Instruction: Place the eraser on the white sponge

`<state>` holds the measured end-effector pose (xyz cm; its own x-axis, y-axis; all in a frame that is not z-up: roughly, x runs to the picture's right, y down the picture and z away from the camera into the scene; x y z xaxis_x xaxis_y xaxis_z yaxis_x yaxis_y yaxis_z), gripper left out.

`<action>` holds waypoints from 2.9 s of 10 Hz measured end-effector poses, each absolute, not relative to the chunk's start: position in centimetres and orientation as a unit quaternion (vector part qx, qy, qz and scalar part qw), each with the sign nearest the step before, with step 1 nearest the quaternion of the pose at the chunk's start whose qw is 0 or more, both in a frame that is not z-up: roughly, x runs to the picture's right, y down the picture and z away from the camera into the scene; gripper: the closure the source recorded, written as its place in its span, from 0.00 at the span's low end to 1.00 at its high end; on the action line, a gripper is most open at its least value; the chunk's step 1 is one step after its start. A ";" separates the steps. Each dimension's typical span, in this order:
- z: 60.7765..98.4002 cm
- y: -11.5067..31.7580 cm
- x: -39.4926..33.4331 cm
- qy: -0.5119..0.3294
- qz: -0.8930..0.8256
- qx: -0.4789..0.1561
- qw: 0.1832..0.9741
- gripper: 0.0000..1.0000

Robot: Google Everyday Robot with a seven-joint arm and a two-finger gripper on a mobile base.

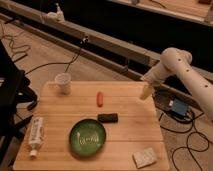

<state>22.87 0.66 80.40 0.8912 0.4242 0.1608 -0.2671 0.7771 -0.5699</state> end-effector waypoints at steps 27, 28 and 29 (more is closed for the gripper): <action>84.9 6.9 10.4 -0.261 0.126 -0.300 0.909 0.20; 85.1 8.5 9.3 -0.272 0.101 -0.302 0.908 0.20; 85.0 9.7 8.5 -0.282 0.070 -0.302 0.908 0.20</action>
<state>8.46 9.72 84.96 0.8311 0.2985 0.4692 0.0426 0.8071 -0.5889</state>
